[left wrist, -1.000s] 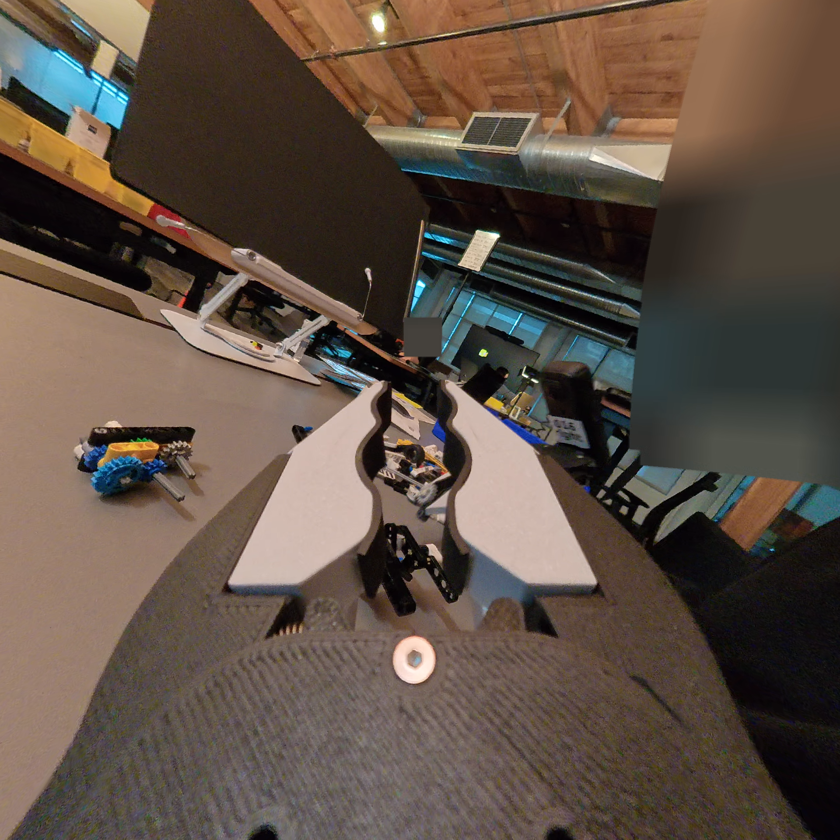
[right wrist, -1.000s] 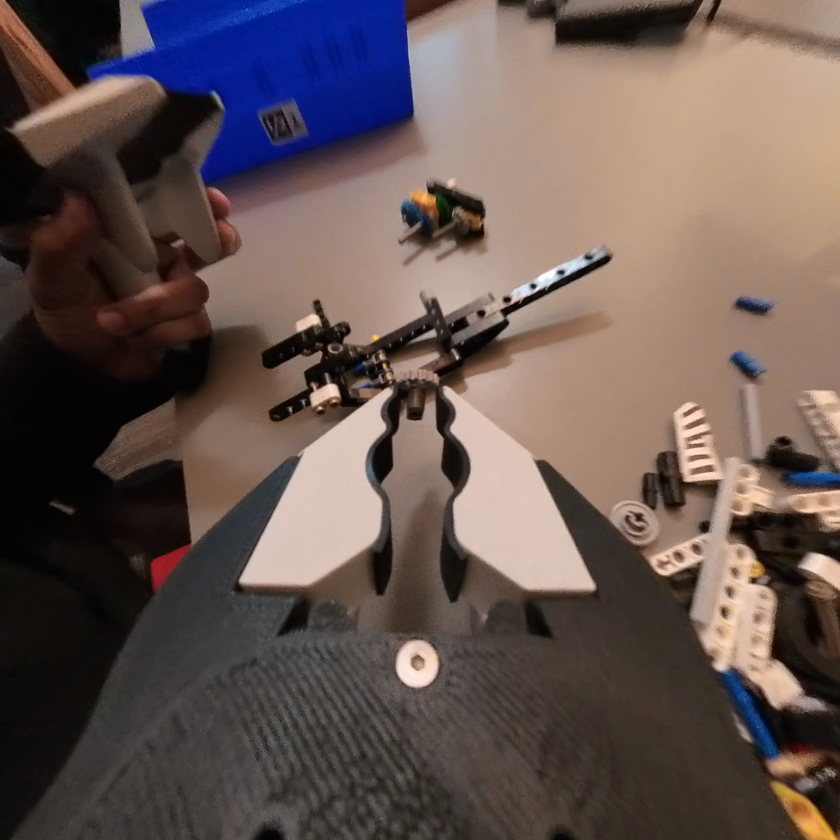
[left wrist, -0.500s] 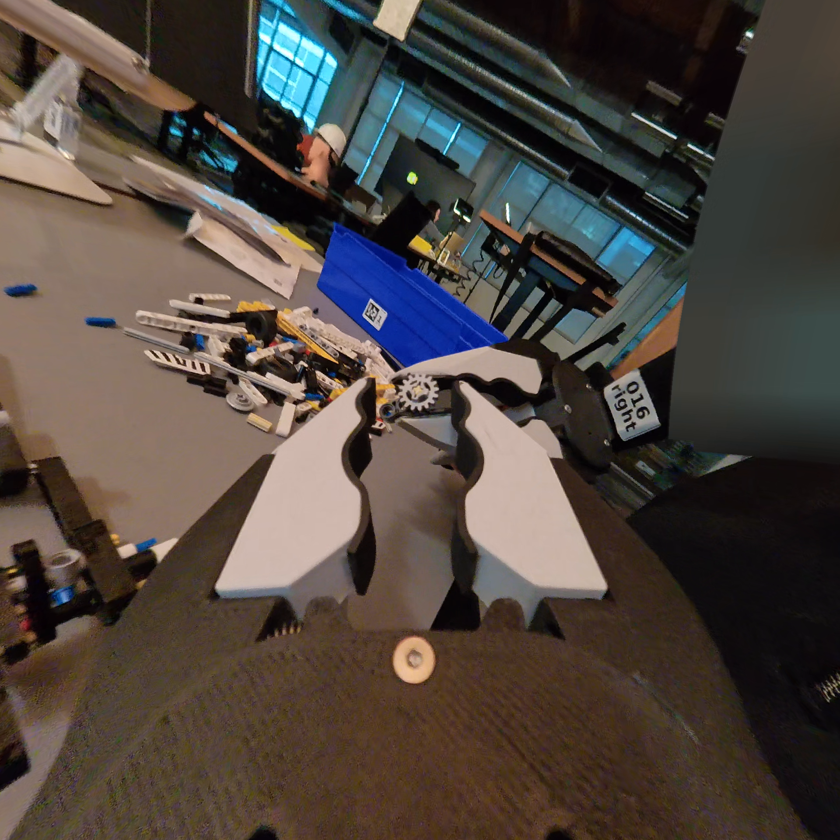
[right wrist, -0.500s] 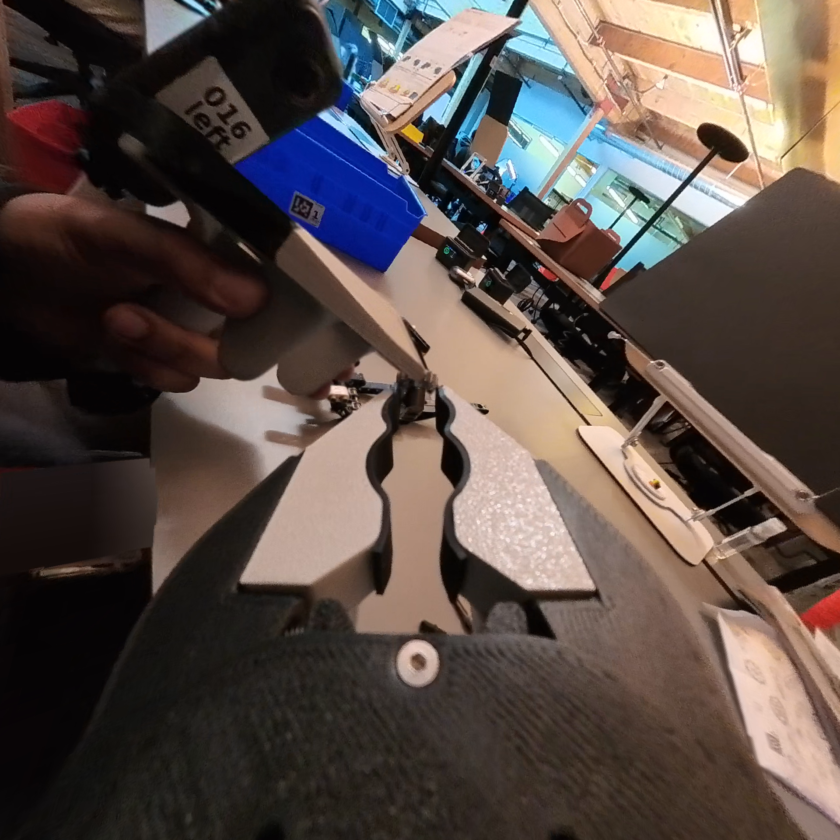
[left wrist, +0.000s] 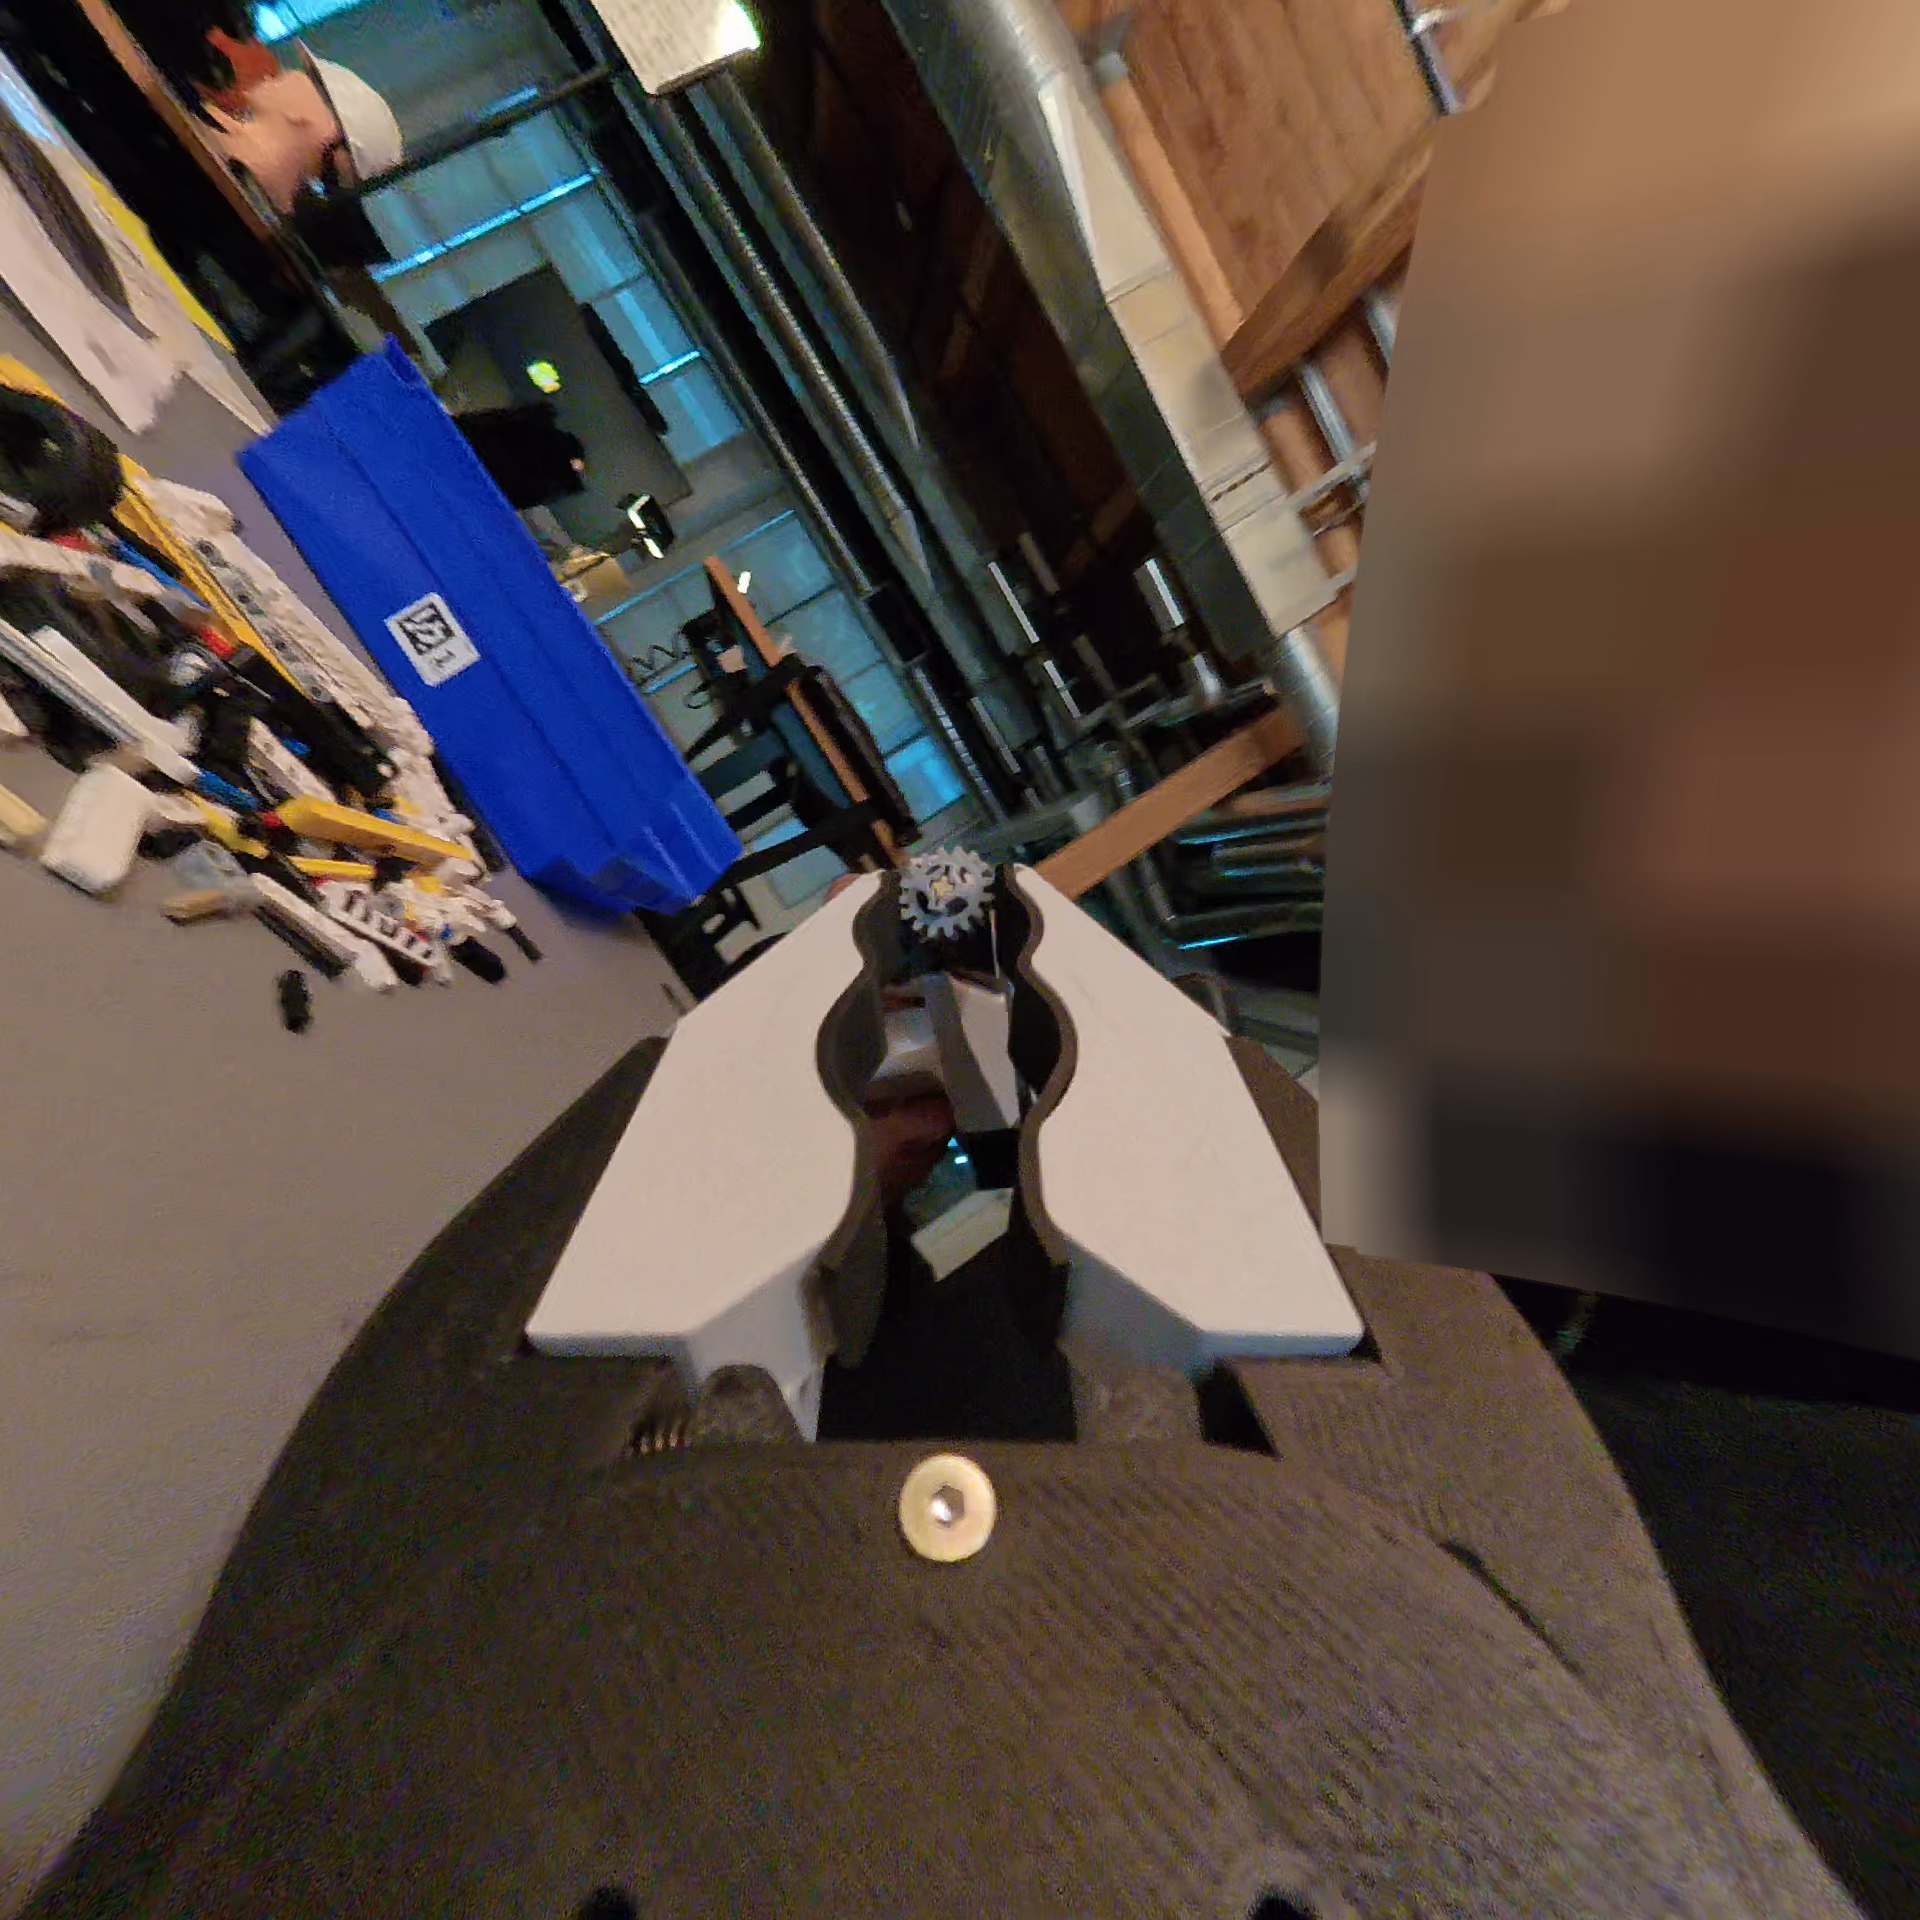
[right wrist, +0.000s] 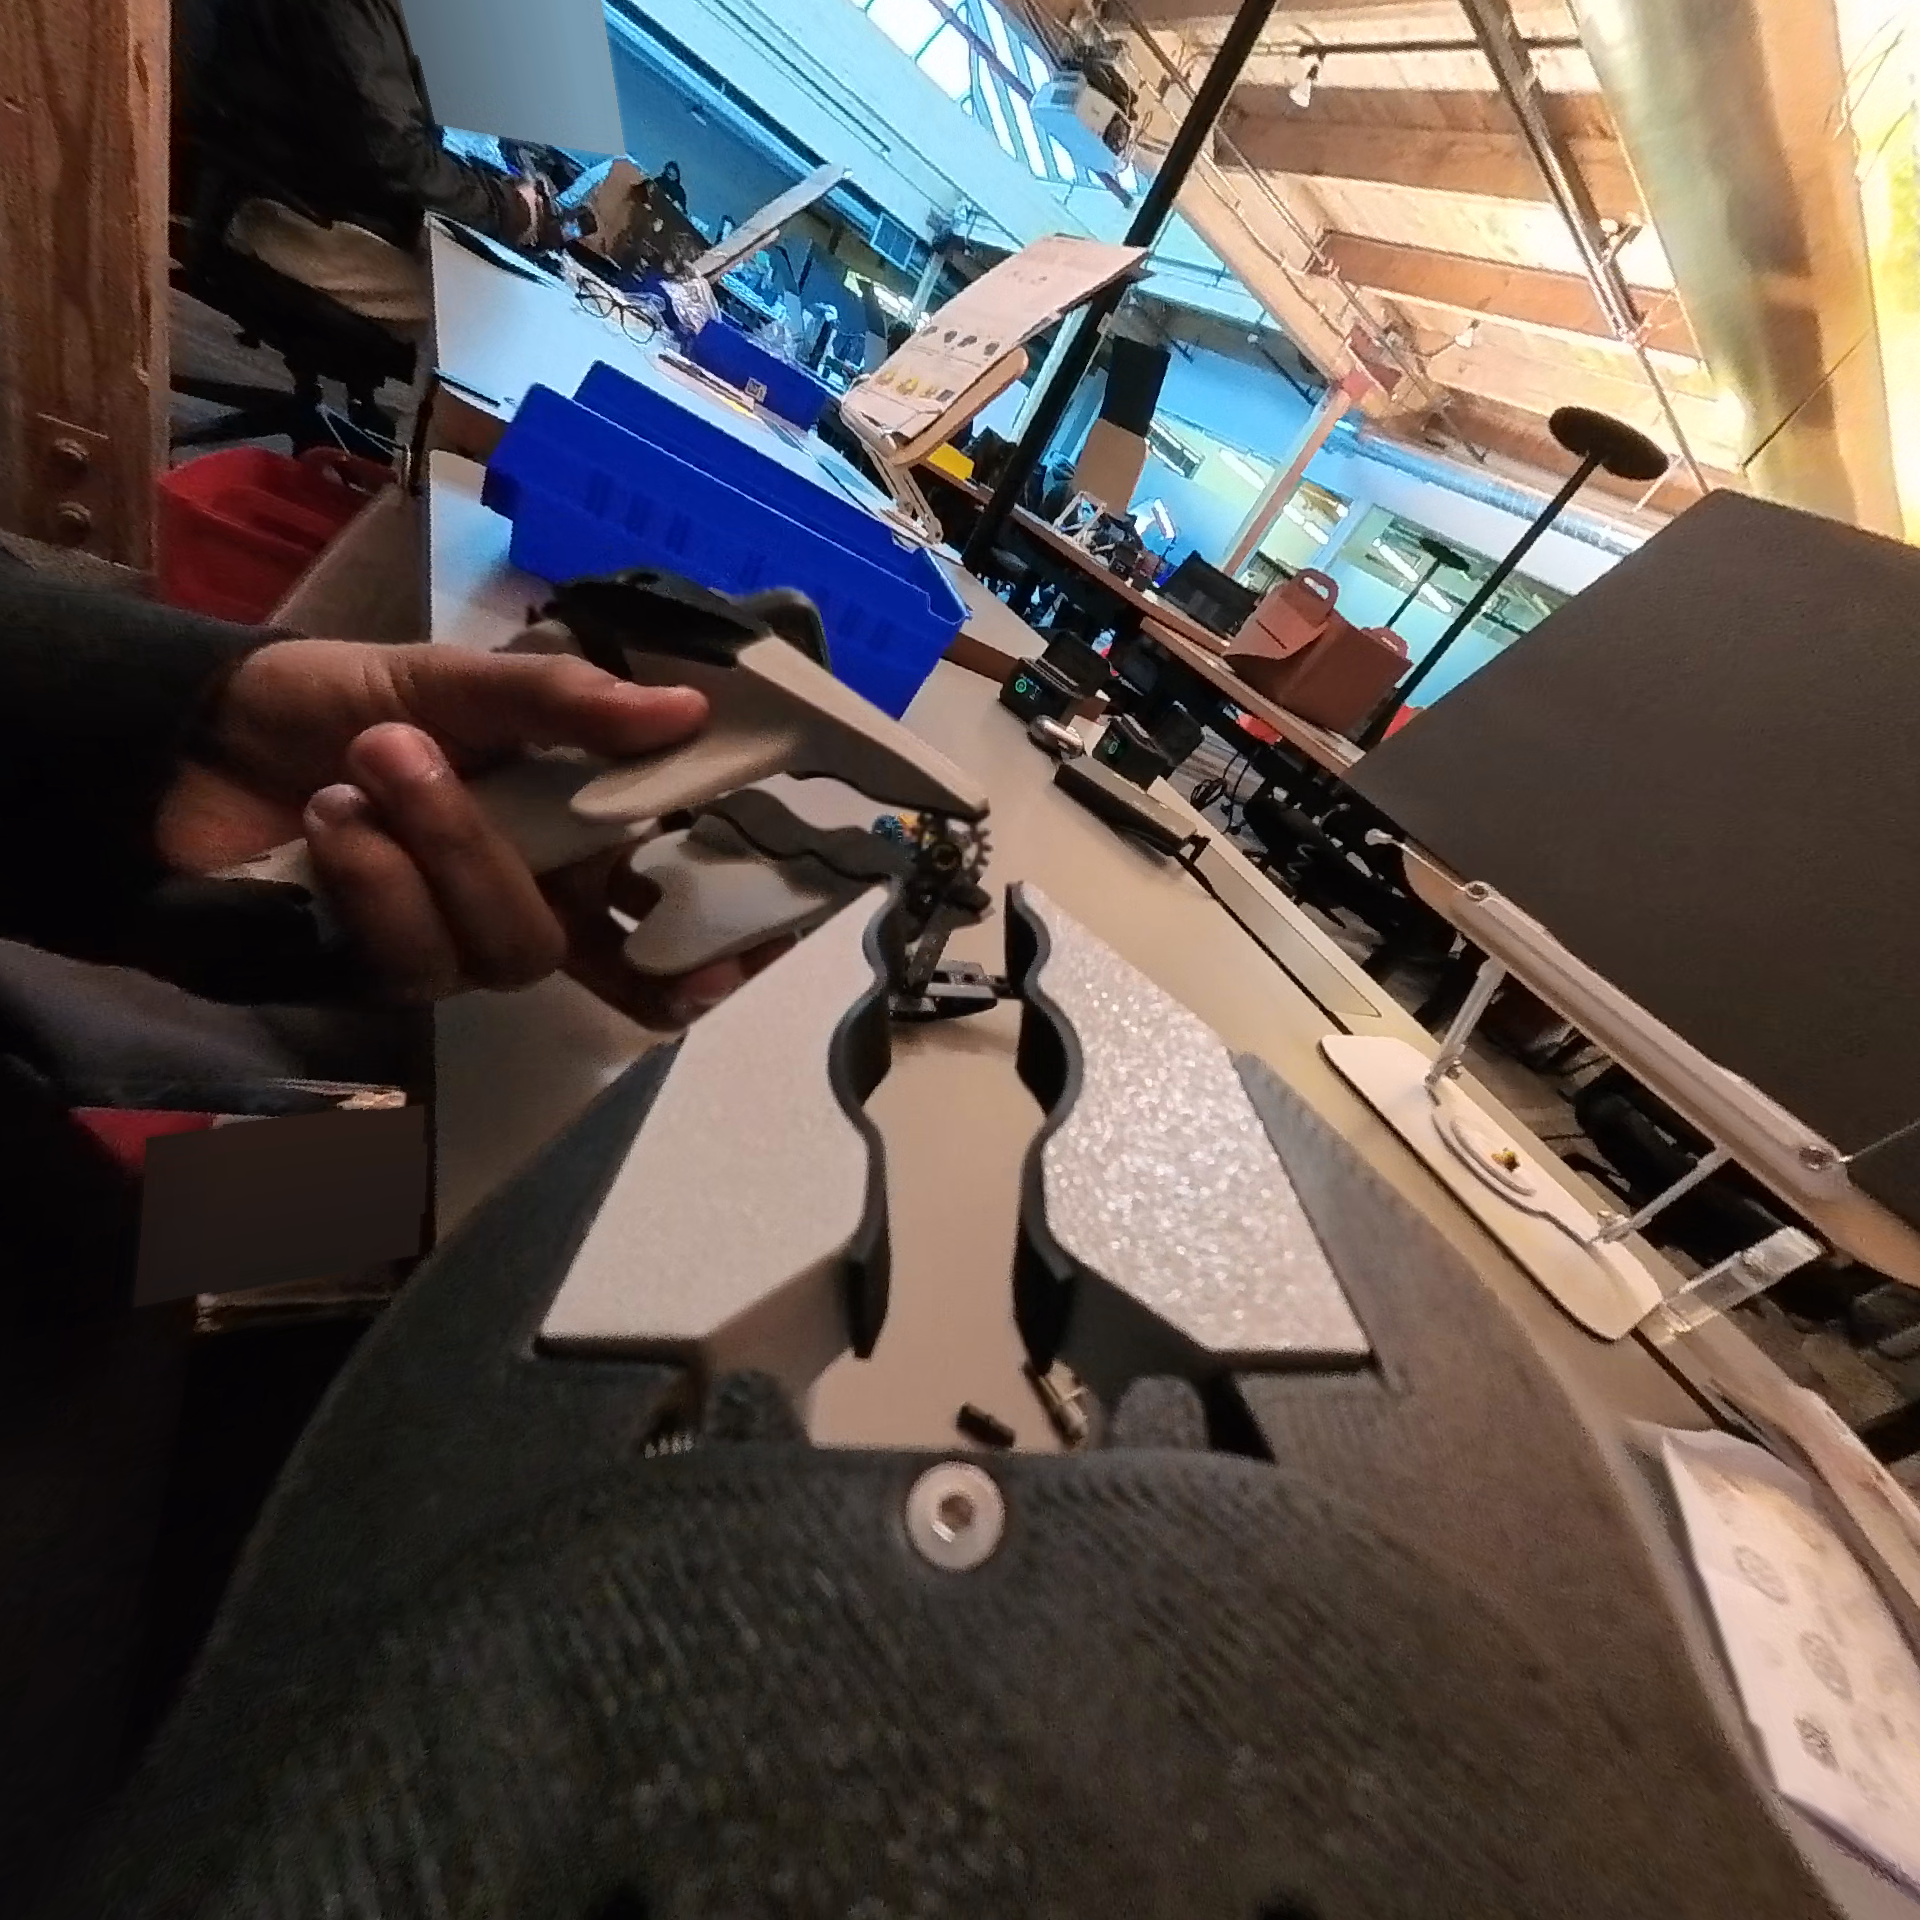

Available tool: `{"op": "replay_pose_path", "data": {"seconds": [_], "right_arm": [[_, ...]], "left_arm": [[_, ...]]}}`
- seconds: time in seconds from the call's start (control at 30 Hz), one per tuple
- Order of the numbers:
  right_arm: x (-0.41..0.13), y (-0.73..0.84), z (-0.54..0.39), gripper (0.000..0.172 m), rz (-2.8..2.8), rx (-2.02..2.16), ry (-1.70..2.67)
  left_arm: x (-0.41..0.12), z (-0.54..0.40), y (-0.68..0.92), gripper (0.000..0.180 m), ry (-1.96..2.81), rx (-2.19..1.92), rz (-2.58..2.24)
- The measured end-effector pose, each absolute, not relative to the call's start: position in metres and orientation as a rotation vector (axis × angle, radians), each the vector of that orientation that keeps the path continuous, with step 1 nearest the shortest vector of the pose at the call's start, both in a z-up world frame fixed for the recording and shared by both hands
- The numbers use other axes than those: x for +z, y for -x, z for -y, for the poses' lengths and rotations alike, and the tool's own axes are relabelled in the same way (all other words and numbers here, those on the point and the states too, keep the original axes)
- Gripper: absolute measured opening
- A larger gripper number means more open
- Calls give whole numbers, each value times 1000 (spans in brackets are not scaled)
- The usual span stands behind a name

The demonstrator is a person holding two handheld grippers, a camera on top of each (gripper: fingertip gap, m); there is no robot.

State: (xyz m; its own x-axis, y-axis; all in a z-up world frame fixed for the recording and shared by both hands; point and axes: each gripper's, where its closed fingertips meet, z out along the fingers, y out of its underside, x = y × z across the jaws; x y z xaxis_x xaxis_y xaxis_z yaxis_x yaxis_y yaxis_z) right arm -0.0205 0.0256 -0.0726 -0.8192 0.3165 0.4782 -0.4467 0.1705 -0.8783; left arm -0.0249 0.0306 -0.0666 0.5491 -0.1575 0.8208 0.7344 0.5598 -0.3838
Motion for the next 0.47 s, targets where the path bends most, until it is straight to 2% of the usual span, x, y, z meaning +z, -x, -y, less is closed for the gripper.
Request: {"op": "replay_pose_path", "data": {"seconds": [0.17,0.33,0.47], "right_arm": [[-69,16,-26,16,1866,1756,-125],[-62,15,-29,26,1892,1967,-15],[-56,22,-30,26,1902,2133,167]], "left_arm": [[-67,-37,25,18,769,-650,838],[-66,-40,29,18,733,-594,857],[-65,-38,32,17,685,-563,862]]}}
